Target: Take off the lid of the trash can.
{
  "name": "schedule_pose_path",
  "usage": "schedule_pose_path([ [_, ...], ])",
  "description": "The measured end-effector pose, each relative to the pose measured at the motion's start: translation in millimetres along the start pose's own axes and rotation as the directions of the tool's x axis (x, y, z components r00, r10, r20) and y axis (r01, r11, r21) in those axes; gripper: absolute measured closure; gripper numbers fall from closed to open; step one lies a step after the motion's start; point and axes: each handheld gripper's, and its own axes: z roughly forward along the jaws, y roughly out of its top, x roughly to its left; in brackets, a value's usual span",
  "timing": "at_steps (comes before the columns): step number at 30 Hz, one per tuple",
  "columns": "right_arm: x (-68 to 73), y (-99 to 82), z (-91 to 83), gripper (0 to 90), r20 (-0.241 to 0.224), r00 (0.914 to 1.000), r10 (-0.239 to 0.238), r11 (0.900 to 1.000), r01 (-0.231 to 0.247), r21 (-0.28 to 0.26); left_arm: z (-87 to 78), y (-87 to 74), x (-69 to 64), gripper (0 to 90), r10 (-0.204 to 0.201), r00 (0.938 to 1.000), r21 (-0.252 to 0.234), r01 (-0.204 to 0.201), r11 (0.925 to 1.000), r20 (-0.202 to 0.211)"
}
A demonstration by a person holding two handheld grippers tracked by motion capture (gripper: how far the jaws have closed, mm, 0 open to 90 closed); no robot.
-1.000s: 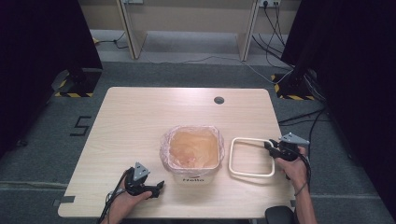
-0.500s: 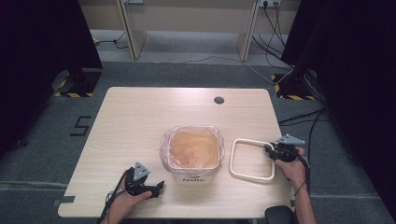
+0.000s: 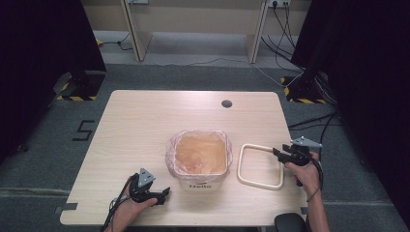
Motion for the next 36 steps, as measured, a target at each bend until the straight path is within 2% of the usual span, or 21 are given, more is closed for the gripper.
schedule_pose_path([
  [2,7.8,11.2,-5.7,37.1,-0.015,0.9991,0.039,0.998,-0.04,-0.048,0.0,0.0,0.0,9.9,0.0,1.0,0.0,0.0,1.0,0.0],
  [5,13.4,16.0,-7.6,34.7,-0.036,0.9981,0.05,0.9961,-0.052,-0.071,-0.1,0.0,0.1,9.8,0.002,1.0,0.002,-0.002,1.0,0.001],
  [6,20.4,21.1,-8.6,33.1,-0.046,0.9981,0.042,0.996,-0.046,-0.077,-0.1,0.0,0.1,9.8,0.002,1.0,0.002,-0.002,1.0,0.0],
  [8,27.2,25.6,-9.7,31.3,-0.037,0.9989,0.03,0.997,-0.032,-0.071,0.0,0.0,0.0,9.8,0.0,1.0,0.0,0.0,1.0,0.0],
  [11,36.9,31.0,-10.5,29.9,-0.053,0.9984,0.021,0.9972,-0.024,-0.071,0.1,0.1,0.0,9.8,0.0,1.0,0.0,0.0,1.0,0.0],
  [15,46.2,37.1,-12.7,29.1,-0.079,0.9966,0.025,0.9963,-0.031,-0.08,0.1,0.1,0.0,9.8,0.0,1.0,0.0,0.0,1.0,0.0],
  [16,52.3,41.7,-14.7,29.1,-0.1,0.9949,0.014,0.9954,-0.024,-0.093,0.1,0.1,0.1,9.8,0.001,1.0,0.0,-0.001,1.0,0.0],
  [17,52.3,41.7,-14.7,29.1,-0.1,0.9949,0.014,0.9954,-0.024,-0.093,0.1,0.1,0.1,9.8,0.001,1.0,0.0,-0.001,1.0,0.0],
  [22,71.5,54.5,-23.1,29.1,-0.145,0.9891,-0.026,0.9915,0.007,-0.13,0.0,0.1,0.2,9.8,0.002,1.0,0.001,-0.002,1.0,0.001],
  [27,83.3,62.4,-27.9,29.1,-0.162,0.9857,-0.046,0.9884,0.021,-0.15,0.2,0.1,0.1,9.8,0.001,1.0,-0.001,-0.001,1.0,0.0],
  [30,97.4,69.3,-30.0,29.1,-0.19,0.9791,-0.072,0.9853,0.04,-0.166,0.2,0.0,0.0,9.8,0.0,1.0,-0.001,0.0,1.0,0.001],
  [31,97.4,69.3,-30.0,29.1,-0.19,0.9791,-0.072,0.9853,0.04,-0.166,0.2,0.0,0.0,9.8,0.0,1.0,-0.001,0.0,1.0,0.001],
  [32,105.0,72.5,-30.7,29.1,-0.208,0.9746,-0.084,0.9835,0.048,-0.175,0.2,0.1,0.1,9.8,0.001,1.0,-0.001,-0.001,1.0,0.0],
  [33,105.0,72.5,-30.7,29.1,-0.208,0.9746,-0.084,0.9835,0.048,-0.175,0.2,0.1,0.1,9.8,0.001,1.0,-0.001,-0.001,1.0,0.0],
  [34,113.0,75.5,-31.1,29.1,-0.224,0.9692,-0.101,0.9812,0.06,-0.184,0.2,0.1,0.1,9.8,0.001,1.0,-0.001,-0.001,1.0,0.0],
  [35,113.0,75.5,-31.1,29.1,-0.224,0.9692,-0.101,0.9812,0.06,-0.184,0.2,0.1,0.1,9.8,0.001,1.0,-0.001,-0.001,1.0,0.0],
  [36,120.4,78.4,-31.9,29.1,-0.243,0.9636,-0.111,0.9791,0.064,-0.193,0.2,0.1,0.1,9.8,0.001,1.0,-0.001,-0.001,1.0,0.0],
])
